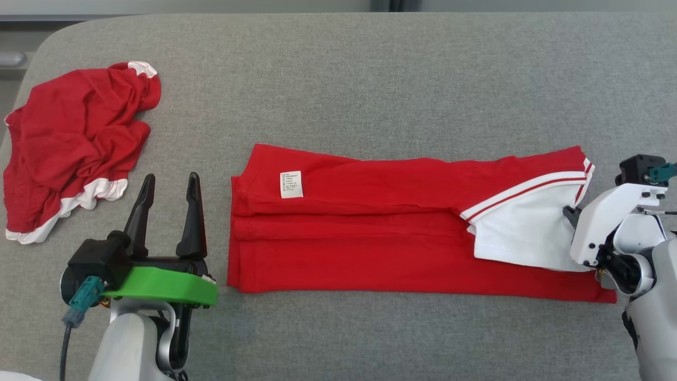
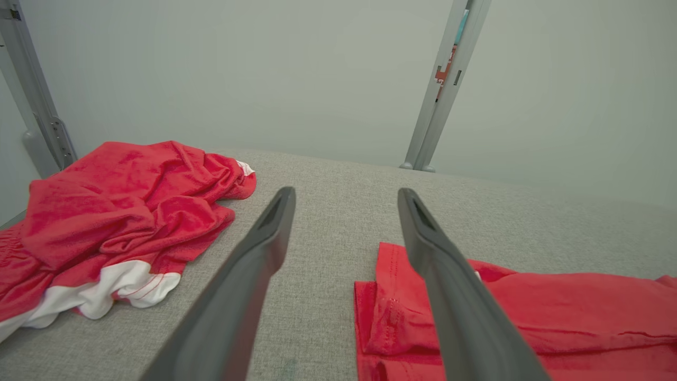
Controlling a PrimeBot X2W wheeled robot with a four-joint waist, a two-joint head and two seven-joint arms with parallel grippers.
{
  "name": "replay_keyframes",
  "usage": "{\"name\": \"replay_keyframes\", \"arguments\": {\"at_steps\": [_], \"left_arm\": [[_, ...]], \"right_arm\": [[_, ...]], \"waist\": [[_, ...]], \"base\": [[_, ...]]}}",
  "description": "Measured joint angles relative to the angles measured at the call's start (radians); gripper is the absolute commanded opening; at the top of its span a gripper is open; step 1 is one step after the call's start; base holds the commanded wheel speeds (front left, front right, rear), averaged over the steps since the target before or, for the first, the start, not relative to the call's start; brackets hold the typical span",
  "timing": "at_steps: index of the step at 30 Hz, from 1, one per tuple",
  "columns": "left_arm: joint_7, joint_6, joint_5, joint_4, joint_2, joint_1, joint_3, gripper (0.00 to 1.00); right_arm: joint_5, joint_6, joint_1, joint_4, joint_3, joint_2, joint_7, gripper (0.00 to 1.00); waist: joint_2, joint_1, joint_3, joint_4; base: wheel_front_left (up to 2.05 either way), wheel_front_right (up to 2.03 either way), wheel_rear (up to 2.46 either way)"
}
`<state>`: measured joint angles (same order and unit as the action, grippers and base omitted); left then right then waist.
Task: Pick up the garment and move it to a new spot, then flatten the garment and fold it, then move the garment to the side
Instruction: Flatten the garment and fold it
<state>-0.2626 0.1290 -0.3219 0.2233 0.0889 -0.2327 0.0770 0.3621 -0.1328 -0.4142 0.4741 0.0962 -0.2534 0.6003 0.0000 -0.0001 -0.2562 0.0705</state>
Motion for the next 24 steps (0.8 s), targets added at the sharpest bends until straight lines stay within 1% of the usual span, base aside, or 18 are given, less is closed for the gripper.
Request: {"name": "replay_keyframes", "arguments": {"at_steps": [2, 7, 13, 16, 18, 20, 24], "left_arm": [[0.0, 0.0, -0.001, 0.0, 0.0, 0.0, 0.002, 1.0], [0.0, 0.0, -0.004, 0.0, 0.004, 0.0, 0.004, 1.0], [0.0, 0.0, -0.005, -0.001, 0.006, 0.0, 0.012, 1.0], [0.0, 0.0, -0.005, -0.001, 0.006, 0.0, 0.015, 1.0], [0.0, 0.0, -0.005, -0.001, 0.007, 0.0, 0.016, 1.0], [0.0, 0.0, -0.005, 0.0, 0.009, 0.0, 0.016, 1.0], [0.0, 0.0, -0.005, 0.007, 0.009, 0.001, 0.02, 1.0]], "right_arm": [[-0.015, -0.001, 0.002, -0.005, 0.023, -0.007, -0.019, 0.0], [-0.065, 0.001, 0.02, -0.05, 0.126, -0.078, -0.052, 0.0], [-0.135, 0.001, 0.051, -0.145, 0.273, -0.137, -0.019, 0.0], [-0.144, 0.001, 0.059, -0.207, 0.313, -0.142, 0.013, 0.0], [-0.147, 0.001, 0.067, -0.247, 0.313, -0.134, 0.035, 0.0], [-0.141, 0.001, 0.082, -0.295, 0.288, -0.118, 0.059, 0.0], [-0.088, 0.001, 0.121, -0.369, 0.175, -0.091, 0.117, 0.0]], "waist": [[0.0, 0.0, 0.002, -0.004], [0.0, 0.0, 0.008, -0.023], [0.0, 0.0, 0.016, -0.045], [0.0, 0.0, 0.021, -0.051], [0.0, 0.0, 0.026, -0.054], [0.0, 0.0, 0.032, -0.055], [0.0, 0.0, 0.046, -0.054]], "base": [[0.0, 0.0, 0.0], [0.0, 0.0, 0.0], [0.0, 0.0, 0.0], [0.0, 0.0, 0.0], [0.0, 0.0, 0.0], [0.0, 0.0, 0.0], [0.0, 0.0, 0.0]]}}
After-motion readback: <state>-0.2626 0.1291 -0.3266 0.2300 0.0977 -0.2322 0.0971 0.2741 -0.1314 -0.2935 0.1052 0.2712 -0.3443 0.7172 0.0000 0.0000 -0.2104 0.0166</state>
